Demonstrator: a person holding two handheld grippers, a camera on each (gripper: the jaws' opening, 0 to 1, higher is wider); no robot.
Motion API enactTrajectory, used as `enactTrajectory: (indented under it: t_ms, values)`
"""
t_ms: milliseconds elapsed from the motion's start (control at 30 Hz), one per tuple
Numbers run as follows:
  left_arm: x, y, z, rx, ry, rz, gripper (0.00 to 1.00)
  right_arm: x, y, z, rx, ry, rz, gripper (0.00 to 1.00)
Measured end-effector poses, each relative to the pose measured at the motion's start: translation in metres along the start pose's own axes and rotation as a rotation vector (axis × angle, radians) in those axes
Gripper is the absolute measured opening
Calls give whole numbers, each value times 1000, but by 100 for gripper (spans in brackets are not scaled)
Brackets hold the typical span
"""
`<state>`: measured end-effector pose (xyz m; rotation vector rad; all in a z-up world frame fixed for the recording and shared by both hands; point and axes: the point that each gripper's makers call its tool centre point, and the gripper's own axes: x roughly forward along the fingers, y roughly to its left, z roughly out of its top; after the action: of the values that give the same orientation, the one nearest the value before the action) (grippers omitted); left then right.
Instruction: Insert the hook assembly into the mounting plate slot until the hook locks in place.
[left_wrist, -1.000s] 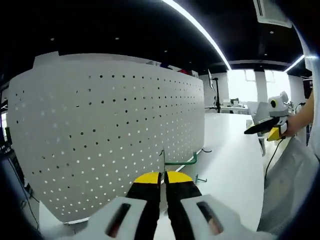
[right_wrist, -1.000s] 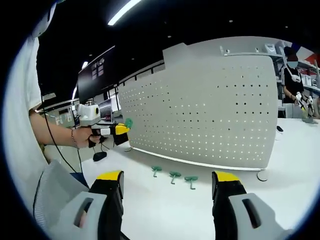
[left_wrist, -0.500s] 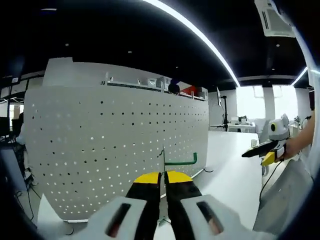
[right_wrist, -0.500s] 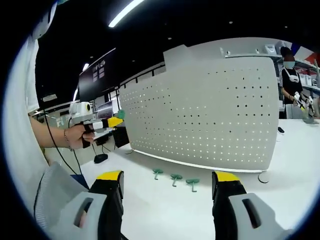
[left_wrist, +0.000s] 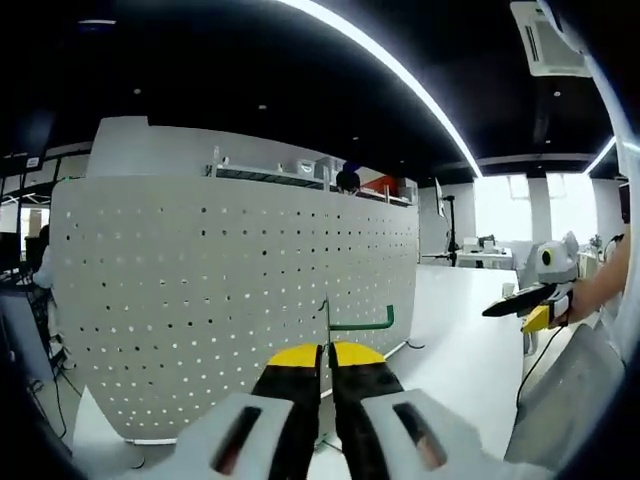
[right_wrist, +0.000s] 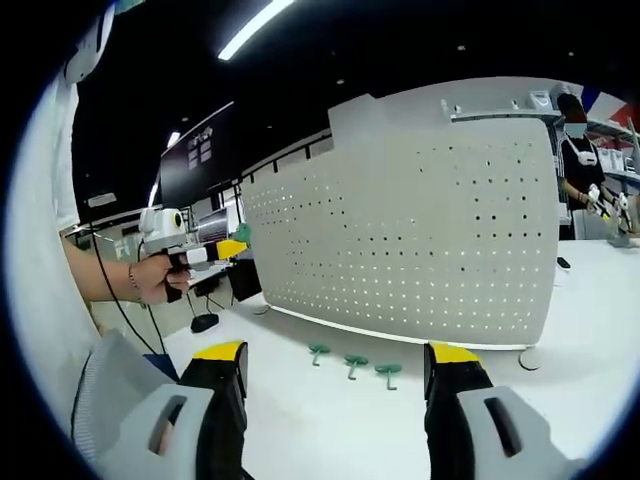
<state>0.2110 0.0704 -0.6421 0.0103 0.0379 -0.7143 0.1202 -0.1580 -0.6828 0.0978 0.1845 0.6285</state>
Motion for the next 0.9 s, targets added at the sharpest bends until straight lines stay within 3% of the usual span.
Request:
enactTrajectory:
  t_ms: [167, 433, 900]
  values:
    - [1, -2, 0, 1, 4, -1, 3, -1, 9, 23, -12, -91, 36, 68]
    - [2, -5, -1, 4, 8, -2, 3, 9, 18, 30, -9, -100, 77, 67]
    - [3, -7, -1, 10, 8, 3, 3, 45, 51, 39, 1, -123, 199, 63]
